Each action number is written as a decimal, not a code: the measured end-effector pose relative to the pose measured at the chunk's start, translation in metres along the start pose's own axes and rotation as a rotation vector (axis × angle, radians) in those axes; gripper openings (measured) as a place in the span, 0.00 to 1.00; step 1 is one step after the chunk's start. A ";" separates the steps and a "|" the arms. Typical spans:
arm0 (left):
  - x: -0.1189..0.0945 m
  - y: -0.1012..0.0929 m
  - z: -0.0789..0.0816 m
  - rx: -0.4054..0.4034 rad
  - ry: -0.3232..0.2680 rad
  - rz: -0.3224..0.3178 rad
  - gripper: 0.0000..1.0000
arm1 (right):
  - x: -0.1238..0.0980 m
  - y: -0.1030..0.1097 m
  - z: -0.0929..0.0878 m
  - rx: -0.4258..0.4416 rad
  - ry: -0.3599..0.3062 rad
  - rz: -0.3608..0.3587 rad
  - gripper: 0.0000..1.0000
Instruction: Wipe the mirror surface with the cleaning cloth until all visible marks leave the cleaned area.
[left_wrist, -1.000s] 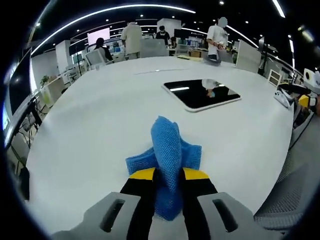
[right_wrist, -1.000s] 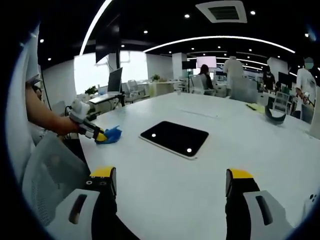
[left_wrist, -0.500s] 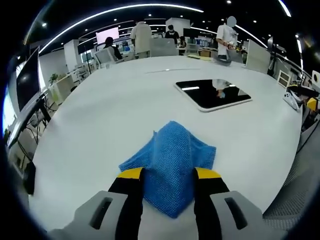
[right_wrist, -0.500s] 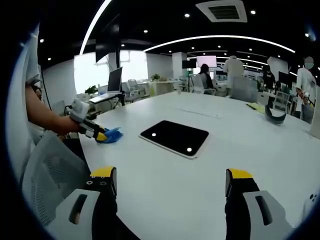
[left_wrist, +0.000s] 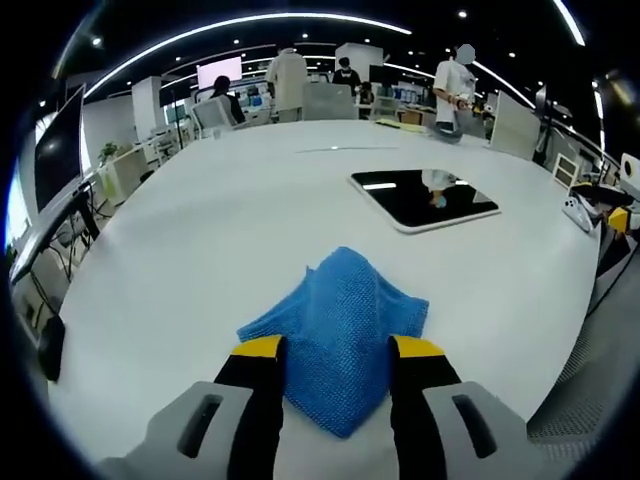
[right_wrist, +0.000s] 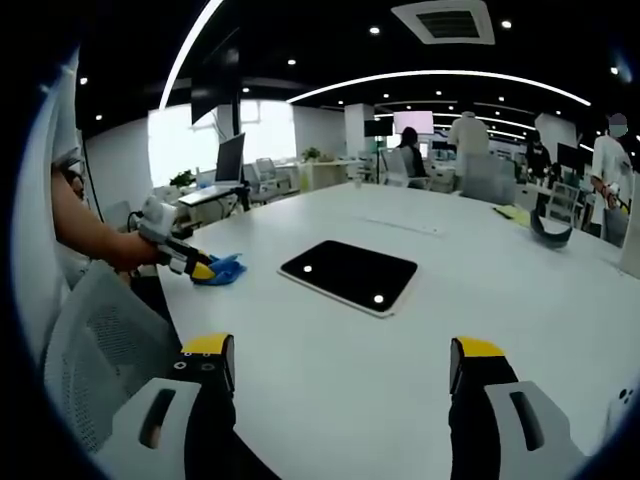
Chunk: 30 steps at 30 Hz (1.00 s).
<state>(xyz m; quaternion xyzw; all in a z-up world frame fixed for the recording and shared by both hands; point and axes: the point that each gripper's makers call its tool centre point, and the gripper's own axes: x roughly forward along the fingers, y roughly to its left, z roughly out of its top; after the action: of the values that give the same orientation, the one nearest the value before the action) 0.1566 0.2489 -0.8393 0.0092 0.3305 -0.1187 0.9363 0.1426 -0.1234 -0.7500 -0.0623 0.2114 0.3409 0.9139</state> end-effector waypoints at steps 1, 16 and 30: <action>0.000 0.000 0.002 -0.017 -0.012 -0.002 0.45 | 0.000 0.000 0.000 0.000 0.000 0.001 0.88; -0.023 -0.013 0.037 -0.023 -0.079 -0.050 0.66 | -0.001 -0.002 0.005 0.009 -0.014 -0.006 0.91; -0.050 -0.059 0.060 0.053 -0.101 -0.165 0.89 | -0.003 -0.002 0.010 0.017 -0.040 -0.001 0.95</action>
<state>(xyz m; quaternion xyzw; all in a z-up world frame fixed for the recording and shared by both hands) 0.1429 0.1967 -0.7579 0.0009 0.2794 -0.2045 0.9382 0.1451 -0.1236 -0.7401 -0.0477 0.1960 0.3396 0.9187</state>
